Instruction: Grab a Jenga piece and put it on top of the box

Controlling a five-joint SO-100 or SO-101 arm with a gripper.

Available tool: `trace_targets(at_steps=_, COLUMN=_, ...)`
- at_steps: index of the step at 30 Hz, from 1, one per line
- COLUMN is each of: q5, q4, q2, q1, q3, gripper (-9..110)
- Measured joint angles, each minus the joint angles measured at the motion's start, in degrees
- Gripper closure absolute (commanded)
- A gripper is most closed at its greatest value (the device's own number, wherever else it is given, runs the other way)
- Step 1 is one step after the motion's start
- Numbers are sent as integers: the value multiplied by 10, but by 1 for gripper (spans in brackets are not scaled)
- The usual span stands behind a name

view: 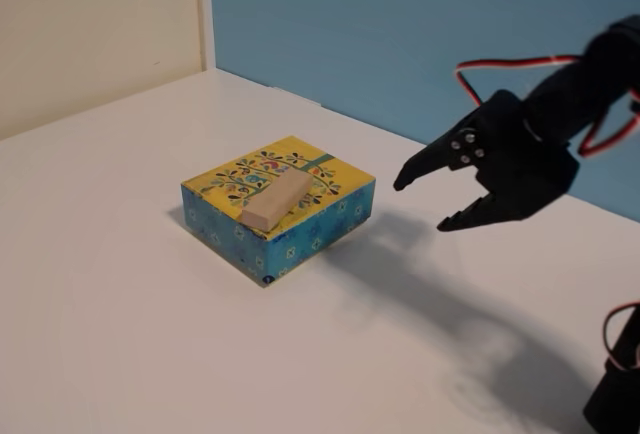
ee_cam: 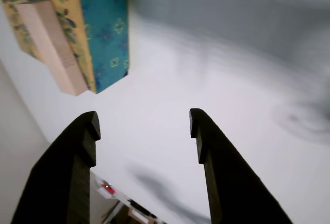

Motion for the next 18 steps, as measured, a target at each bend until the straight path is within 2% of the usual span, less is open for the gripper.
trace_targets(at_steps=18, q5=38, q4=-77, q2=229, q1=-5, q3=179, gripper=82)
